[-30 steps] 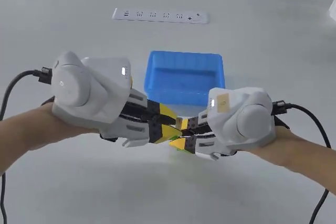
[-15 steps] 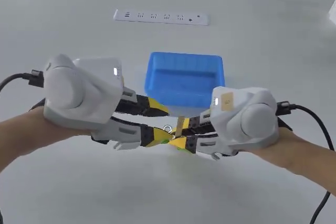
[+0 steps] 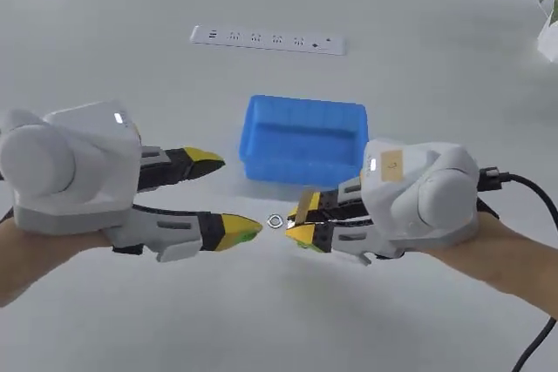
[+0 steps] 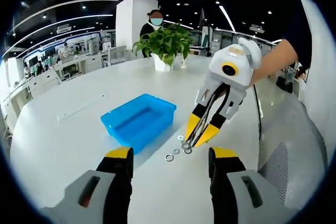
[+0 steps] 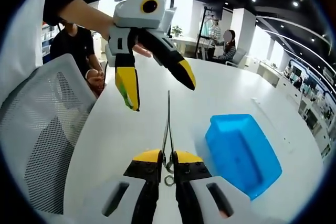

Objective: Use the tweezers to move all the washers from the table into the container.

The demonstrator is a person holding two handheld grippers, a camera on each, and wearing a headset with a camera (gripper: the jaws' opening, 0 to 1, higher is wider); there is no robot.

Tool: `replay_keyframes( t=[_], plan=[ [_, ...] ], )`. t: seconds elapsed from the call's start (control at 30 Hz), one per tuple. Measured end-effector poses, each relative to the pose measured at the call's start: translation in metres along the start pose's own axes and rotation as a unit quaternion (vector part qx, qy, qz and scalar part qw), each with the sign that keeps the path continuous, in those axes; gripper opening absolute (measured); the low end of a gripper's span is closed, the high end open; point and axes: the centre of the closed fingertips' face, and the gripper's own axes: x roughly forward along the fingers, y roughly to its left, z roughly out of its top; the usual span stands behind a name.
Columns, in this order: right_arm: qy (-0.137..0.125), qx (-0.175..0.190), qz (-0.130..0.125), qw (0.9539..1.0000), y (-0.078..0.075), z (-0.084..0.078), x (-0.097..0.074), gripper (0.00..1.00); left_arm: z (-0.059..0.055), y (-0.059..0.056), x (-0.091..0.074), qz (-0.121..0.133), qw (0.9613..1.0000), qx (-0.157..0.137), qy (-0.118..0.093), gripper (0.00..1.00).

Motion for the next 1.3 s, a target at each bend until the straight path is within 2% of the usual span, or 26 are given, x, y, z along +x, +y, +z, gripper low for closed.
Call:
replay_keyframes(
  t=[0.1, 0.3, 0.43, 0.5, 0.57, 0.67, 0.7, 0.73, 0.77, 0.83, 0.93, 1.13, 1.2, 1.3],
  plan=[
    [-0.007, -0.002, -0.007, 0.9999, -0.006, 0.008, -0.006, 0.09, 0.0, 0.002, -0.007, 0.006, 0.9999, 0.013, -0.003, 0.67],
    [-0.021, -0.007, -0.023, 0.9995, -0.019, 0.02, -0.018, 0.09, -0.003, 0.003, -0.019, 0.005, 0.9998, 0.017, 0.001, 0.72],
    [-0.033, -0.009, -0.036, 0.9988, -0.032, 0.036, -0.031, 0.09, -0.006, 0.004, -0.024, 0.006, 0.9998, 0.018, 0.002, 0.76],
    [-0.037, -0.012, -0.043, 0.9983, -0.041, 0.044, -0.037, 0.09, -0.009, 0.007, -0.025, 0.013, 0.9998, 0.013, 0.003, 0.81],
    [-0.04, -0.014, -0.049, 0.9979, -0.056, 0.044, -0.04, 0.09, -0.012, 0.01, -0.027, 0.026, 0.9995, 0.014, 0.007, 0.87],
    [-0.041, -0.02, -0.061, 0.9971, -0.072, 0.051, -0.047, 0.09, -0.015, 0.012, -0.03, 0.031, 0.9994, 0.009, 0.008, 0.91],
    [-0.043, -0.018, -0.067, 0.9967, -0.079, 0.054, -0.049, 0.09, -0.016, 0.012, -0.03, 0.03, 0.9995, 0.002, 0.007, 0.91],
    [-0.043, -0.019, -0.07, 0.9964, -0.083, 0.055, -0.05, 0.09, -0.016, 0.01, -0.031, 0.026, 0.9995, -0.017, 0.003, 0.92],
    [-0.04, -0.022, -0.074, 0.9962, -0.087, 0.055, -0.05, 0.09, -0.016, 0.009, -0.03, 0.024, 0.9991, -0.034, -0.002, 0.94],
    [-0.034, -0.023, -0.082, 0.9958, -0.104, 0.048, -0.047, 0.09, -0.018, 0.01, -0.03, 0.025, 0.9992, -0.03, -0.001, 0.96],
    [-0.024, -0.022, -0.09, 0.9954, -0.116, 0.042, -0.041, 0.09, -0.025, 0.011, -0.03, 0.039, 0.9991, -0.017, 0.008, 0.95],
    [-0.004, -0.006, -0.092, 0.9958, -0.132, 0.019, -0.024, 0.09, -0.035, 0.012, -0.03, 0.055, 0.9977, -0.039, 0.004, 0.95],
    [0.003, -0.002, -0.09, 0.9959, -0.134, 0.011, -0.018, 0.09, -0.039, 0.015, -0.032, 0.064, 0.997, -0.042, 0.009, 0.95],
    [0.015, 0.005, -0.088, 0.996, -0.142, -0.002, -0.011, 0.1, -0.043, 0.021, -0.035, 0.077, 0.9951, -0.061, 0.007, 0.95]
  ],
)
